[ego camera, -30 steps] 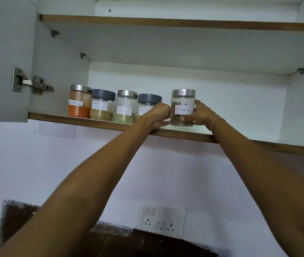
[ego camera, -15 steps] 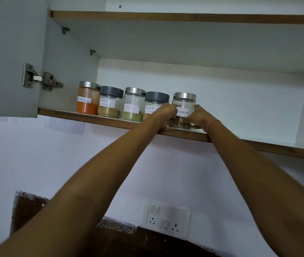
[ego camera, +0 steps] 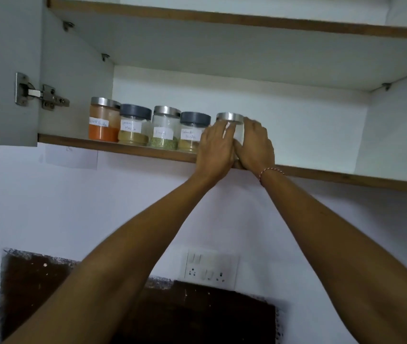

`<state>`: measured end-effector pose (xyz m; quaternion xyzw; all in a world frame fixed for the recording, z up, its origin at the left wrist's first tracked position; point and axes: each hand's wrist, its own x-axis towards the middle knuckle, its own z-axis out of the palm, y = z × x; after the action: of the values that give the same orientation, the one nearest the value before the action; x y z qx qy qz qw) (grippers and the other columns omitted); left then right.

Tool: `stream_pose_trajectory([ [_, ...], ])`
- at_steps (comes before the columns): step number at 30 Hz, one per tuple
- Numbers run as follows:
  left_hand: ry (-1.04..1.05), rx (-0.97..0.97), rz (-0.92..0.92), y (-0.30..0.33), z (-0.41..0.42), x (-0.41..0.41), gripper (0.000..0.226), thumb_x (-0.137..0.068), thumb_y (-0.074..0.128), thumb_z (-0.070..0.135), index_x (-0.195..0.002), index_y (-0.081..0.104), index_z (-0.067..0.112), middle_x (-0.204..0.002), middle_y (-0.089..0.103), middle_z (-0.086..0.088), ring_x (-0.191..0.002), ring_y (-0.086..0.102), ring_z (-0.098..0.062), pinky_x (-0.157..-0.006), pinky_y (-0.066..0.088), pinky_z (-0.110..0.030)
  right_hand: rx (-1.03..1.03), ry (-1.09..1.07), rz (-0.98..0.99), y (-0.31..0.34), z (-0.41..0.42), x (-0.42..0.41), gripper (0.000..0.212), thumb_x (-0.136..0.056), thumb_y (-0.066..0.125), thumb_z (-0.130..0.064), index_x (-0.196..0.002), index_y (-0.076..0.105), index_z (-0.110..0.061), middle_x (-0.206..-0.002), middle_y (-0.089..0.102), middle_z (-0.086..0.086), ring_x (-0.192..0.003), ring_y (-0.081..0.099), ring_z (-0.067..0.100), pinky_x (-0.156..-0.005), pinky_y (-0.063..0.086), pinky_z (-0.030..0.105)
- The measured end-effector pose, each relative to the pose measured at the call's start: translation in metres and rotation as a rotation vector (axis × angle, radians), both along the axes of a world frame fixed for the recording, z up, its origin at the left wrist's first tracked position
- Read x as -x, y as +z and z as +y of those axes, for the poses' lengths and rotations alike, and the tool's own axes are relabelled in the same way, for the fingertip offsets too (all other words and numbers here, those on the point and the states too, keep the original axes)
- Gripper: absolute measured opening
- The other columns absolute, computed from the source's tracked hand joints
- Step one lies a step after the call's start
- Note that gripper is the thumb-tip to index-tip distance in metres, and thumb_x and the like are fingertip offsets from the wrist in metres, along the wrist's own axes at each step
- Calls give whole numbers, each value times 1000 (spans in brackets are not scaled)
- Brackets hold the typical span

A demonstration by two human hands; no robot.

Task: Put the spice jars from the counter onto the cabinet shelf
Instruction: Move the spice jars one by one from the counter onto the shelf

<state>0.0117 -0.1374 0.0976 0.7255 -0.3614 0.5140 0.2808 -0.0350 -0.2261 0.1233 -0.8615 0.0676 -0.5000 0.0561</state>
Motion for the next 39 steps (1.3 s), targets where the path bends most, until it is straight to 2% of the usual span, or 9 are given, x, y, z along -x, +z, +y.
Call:
stream_pose_trajectory([
  [4, 54, -67, -155, -54, 16, 10, 50, -92, 37, 16, -140, 35, 4, -148, 35, -19, -139, 31, -32, -114, 22, -46, 110, -54, -227, -51, 10, 21, 50, -93, 44, -26, -139, 39, -6, -149, 32, 18, -139, 29, 30, -112, 26, 37],
  [6, 31, -78, -131, -90, 20, 17, 52, -93, 36, 15, -143, 30, 4, -150, 30, -18, -141, 27, -31, -115, 19, -44, 117, -87, -234, -89, 14, 32, 52, -93, 43, -32, -139, 39, -7, -151, 29, 18, -141, 24, 31, -114, 24, 39],
  [12, -48, -180, 182, -218, 40, 52, 55, -97, 34, 20, -147, 14, 8, -156, 14, -14, -145, 10, -29, -118, 6, -42, 83, -180, 2, -214, 29, 68, 61, -93, 41, -44, -144, 31, -12, -154, 21, 17, -144, 17, 32, -116, 17, 43],
  [16, -104, -316, 290, -284, 61, 76, 51, -98, 30, 23, -147, 20, 11, -156, 13, -13, -146, 8, -28, -118, 3, -42, 144, -235, 157, -275, 38, 99, 63, -93, 44, -45, -145, 28, -13, -154, 19, 17, -144, 15, 33, -116, 14, 44],
  [22, -280, -328, 471, -370, 86, 146, 49, -96, 37, 20, -142, 31, 6, -153, 24, -16, -144, 18, -28, -117, 12, -43, 34, -283, 255, -367, 65, 174, 61, -91, 46, -41, -142, 34, -11, -152, 26, 19, -142, 23, 34, -113, 22, 46],
  [27, -422, -479, 617, -444, 105, 216, 52, -98, 37, 22, -145, 23, 9, -156, 15, -12, -146, 7, -22, -116, 0, -35, -85, -345, 370, -446, 95, 248, 61, -90, 49, -38, -141, 36, -8, -150, 28, 22, -140, 24, 35, -112, 25, 49],
  [32, -576, -400, 912, -502, 157, 284, 54, -95, 42, 24, -145, 24, 14, -157, 15, -5, -141, 0, -6, -116, 0, -30, -302, -403, 378, -504, 145, 315, 62, -90, 42, -44, -142, 31, -12, -151, 26, 21, -141, 22, 34, -111, 27, 47],
  [36, -616, -596, 916, -541, 198, 324, 53, -98, 39, 23, -146, 19, 11, -157, 9, -4, -143, -5, -9, -116, -3, -26, -386, -336, 441, -547, 190, 356, 61, -92, 40, -44, -142, 29, -12, -155, 16, 19, -144, 12, 28, -113, 24, 42],
  [39, -577, -634, 944, -549, 203, 331, 52, -98, 38, 20, -146, 22, 9, -157, 13, -6, -145, 0, -14, -117, 3, -29, -459, -295, 488, -565, 208, 374, 59, -94, 41, -42, -143, 31, -10, -156, 14, 17, -144, 11, 26, -113, 24, 36],
])
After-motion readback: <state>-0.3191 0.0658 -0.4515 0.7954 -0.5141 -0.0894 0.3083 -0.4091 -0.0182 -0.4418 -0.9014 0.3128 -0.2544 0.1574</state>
